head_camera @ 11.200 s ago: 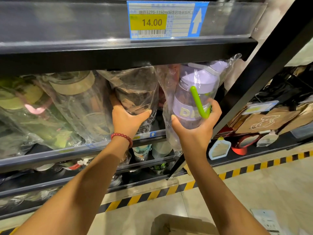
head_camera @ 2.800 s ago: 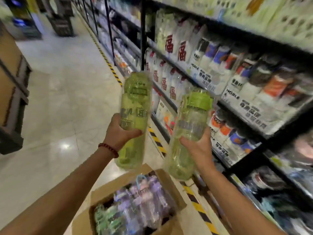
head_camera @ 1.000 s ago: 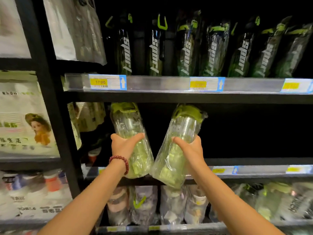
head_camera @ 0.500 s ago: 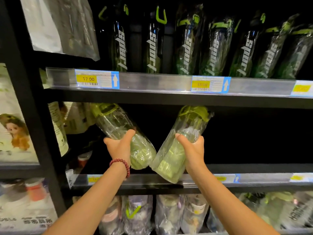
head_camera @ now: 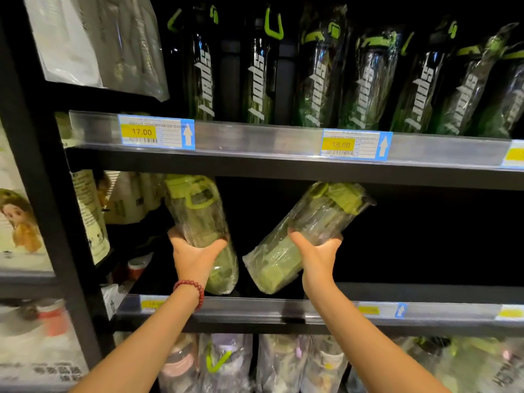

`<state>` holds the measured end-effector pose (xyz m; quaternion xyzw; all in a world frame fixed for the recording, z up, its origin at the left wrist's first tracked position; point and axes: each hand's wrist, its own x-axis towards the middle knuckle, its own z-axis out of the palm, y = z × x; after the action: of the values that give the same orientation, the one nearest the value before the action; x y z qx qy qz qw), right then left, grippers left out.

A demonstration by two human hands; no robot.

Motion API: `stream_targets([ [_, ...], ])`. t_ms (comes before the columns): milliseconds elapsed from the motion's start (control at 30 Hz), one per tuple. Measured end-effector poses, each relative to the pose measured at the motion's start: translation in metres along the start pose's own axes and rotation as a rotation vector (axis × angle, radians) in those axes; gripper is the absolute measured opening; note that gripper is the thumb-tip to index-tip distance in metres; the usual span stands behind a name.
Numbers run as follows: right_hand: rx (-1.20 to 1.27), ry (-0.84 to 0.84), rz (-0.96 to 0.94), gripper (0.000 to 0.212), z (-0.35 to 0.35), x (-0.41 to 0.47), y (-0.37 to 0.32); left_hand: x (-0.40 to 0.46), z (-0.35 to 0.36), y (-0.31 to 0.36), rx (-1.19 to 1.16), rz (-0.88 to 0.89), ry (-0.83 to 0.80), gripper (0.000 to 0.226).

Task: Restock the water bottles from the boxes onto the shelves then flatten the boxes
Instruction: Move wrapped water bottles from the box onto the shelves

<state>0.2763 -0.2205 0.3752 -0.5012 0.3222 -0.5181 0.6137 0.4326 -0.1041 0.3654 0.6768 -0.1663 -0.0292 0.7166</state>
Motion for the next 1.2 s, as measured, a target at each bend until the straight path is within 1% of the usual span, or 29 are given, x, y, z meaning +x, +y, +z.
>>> stream_targets([
  [33,-0.065,-0.017,-0.023,0.075,-0.001,-0.001,0.004,0.0,-0.001,-0.002,0.068,0.033,-0.019,0.078],
  [133,-0.265,-0.087,-0.071,0.093,0.002,-0.003,0.014,-0.001,-0.006,-0.008,0.222,0.103,-0.092,0.08],
  [233,-0.394,-0.118,-0.165,0.089,0.01,-0.007,0.017,-0.002,-0.006,-0.008,0.265,0.14,-0.103,0.088],
  [367,-0.47,-0.201,-0.239,0.091,0.022,-0.013,0.017,-0.005,-0.008,-0.005,0.27,0.135,-0.087,0.087],
  [467,-0.57,-0.254,-0.294,0.094,0.028,-0.016,0.018,-0.008,-0.014,-0.004,0.296,0.149,-0.144,0.084],
  [533,-0.621,-0.278,-0.319,0.085,0.03,-0.019,0.017,-0.01,-0.018,-0.004,0.312,0.145,-0.208,0.084],
  [600,-0.66,-0.286,-0.308,0.076,0.026,-0.019,0.018,-0.011,-0.023,-0.002,0.305,0.12,-0.281,0.089],
  [733,-0.642,-0.42,-0.176,0.09,0.007,-0.018,0.019,-0.009,-0.036,-0.002,0.355,0.087,-0.403,0.116],
  [800,-0.691,-0.468,-0.164,0.095,-0.004,-0.021,0.02,-0.006,-0.043,-0.004,0.385,0.066,-0.424,0.122],
  [833,-0.708,-0.481,-0.167,0.095,-0.008,-0.022,0.022,-0.003,-0.045,-0.007,0.405,0.062,-0.428,0.122],
  [867,-0.715,-0.492,-0.172,0.089,-0.012,-0.023,0.024,-0.001,-0.047,-0.008,0.429,0.069,-0.43,0.117],
  [933,-0.744,-0.496,-0.191,0.069,-0.015,-0.024,0.028,0.001,-0.049,-0.01,0.461,0.097,-0.423,0.099],
  [1000,-0.78,-0.484,-0.211,0.059,-0.013,-0.024,0.03,-0.001,-0.048,-0.01,0.484,0.132,-0.397,0.083],
  [1033,-0.794,-0.472,-0.216,0.057,-0.011,-0.024,0.03,-0.003,-0.047,-0.01,0.493,0.148,-0.377,0.082],
  [1133,-0.836,-0.414,-0.247,0.056,-0.001,-0.027,0.033,-0.008,-0.044,-0.014,0.502,0.196,-0.282,0.09],
  [1200,-0.862,-0.381,-0.242,0.055,0.008,-0.029,0.036,-0.007,-0.043,-0.016,0.491,0.216,-0.228,0.081],
])
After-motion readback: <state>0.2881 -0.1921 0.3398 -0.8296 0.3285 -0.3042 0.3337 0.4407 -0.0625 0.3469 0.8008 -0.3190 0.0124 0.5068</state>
